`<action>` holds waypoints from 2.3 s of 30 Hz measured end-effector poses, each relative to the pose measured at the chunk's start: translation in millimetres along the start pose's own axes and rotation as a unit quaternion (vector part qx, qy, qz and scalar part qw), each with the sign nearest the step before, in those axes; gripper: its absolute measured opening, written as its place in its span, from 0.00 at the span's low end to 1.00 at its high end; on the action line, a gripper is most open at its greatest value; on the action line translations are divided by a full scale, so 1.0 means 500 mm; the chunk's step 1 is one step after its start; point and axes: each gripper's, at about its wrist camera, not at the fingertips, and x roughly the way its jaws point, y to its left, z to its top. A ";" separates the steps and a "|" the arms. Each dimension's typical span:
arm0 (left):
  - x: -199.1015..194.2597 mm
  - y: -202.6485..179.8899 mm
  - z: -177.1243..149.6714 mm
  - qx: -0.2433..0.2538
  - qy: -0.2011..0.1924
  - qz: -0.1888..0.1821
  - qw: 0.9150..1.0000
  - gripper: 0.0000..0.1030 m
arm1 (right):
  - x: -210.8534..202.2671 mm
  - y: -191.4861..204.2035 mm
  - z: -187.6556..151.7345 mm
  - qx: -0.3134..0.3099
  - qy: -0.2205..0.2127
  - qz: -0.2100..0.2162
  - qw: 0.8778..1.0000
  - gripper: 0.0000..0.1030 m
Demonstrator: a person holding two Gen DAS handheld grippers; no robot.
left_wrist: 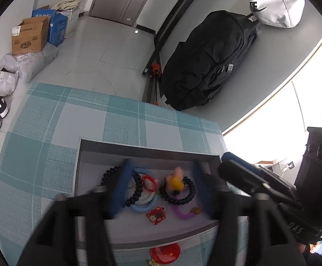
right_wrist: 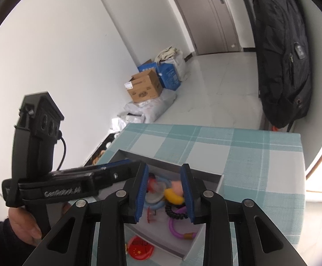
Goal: Organize jewelry
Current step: 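Carry the red clip and pink pig into the grey box and open both tools, then withdraw both tools toward the yellow figurine and red badge, then grasp the small yellow figurine with the left tool while the right tool grasps the red China badge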
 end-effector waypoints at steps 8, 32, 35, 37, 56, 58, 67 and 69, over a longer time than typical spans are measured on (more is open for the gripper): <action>-0.014 -0.003 -0.017 -0.008 0.008 0.005 1.000 0.56 | -0.041 -0.011 -0.008 0.012 -0.024 -0.018 0.999 0.64; -0.124 -0.030 -0.110 0.029 -0.047 0.104 0.993 0.68 | -0.118 0.038 -0.087 -0.006 -0.043 -0.057 0.997 1.00; -0.122 -0.026 -0.132 0.032 -0.039 0.109 0.993 0.68 | -0.122 0.040 -0.099 -0.005 -0.038 -0.061 0.997 1.00; -0.117 -0.024 -0.143 0.031 -0.029 0.119 0.992 0.68 | -0.123 0.041 -0.107 -0.005 -0.035 -0.067 0.997 1.00; -0.021 -0.020 -0.196 0.059 0.053 0.091 0.993 0.68 | -0.112 0.028 -0.150 0.008 -0.001 -0.079 0.997 1.00; -0.026 -0.021 -0.193 0.057 0.051 0.082 0.994 0.64 | -0.110 0.026 -0.150 0.010 0.002 -0.078 0.997 1.00; -0.021 -0.036 -0.207 0.094 0.052 0.078 0.991 0.20 | -0.103 0.026 -0.149 0.010 0.007 -0.077 0.997 1.00; -0.016 -0.042 -0.213 0.111 0.051 0.084 0.989 0.17 | -0.101 0.026 -0.149 0.010 0.009 -0.077 0.997 1.00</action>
